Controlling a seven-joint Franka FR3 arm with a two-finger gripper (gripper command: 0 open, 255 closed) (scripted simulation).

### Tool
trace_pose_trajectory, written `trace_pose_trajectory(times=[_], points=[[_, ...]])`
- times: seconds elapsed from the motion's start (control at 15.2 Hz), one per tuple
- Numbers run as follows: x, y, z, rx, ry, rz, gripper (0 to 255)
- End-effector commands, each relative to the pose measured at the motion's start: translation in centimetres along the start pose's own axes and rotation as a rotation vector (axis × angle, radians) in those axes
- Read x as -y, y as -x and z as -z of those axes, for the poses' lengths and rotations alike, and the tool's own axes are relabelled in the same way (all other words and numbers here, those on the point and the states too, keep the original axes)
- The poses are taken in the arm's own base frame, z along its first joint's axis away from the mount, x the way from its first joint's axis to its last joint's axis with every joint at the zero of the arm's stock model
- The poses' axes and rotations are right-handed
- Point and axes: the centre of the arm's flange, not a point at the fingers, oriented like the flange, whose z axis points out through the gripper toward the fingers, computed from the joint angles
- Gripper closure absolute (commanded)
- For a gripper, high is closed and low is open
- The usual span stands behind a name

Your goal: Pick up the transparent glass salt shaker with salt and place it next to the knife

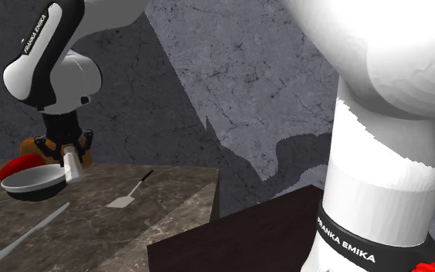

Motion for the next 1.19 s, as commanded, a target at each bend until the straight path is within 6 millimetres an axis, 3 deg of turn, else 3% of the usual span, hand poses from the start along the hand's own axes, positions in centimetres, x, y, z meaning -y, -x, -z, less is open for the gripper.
trace_pose_trajectory(times=[0.0, 0.86, 1.12], points=[[0.0, 0.2, -1.0, 0.0, 0.0, 0.0, 255], [0.2, 1.7, -7.7, 0.0, 0.0, 0.0, 255], [0.2, 1.7, -7.9, 0.0, 0.0, 0.0, 255]])
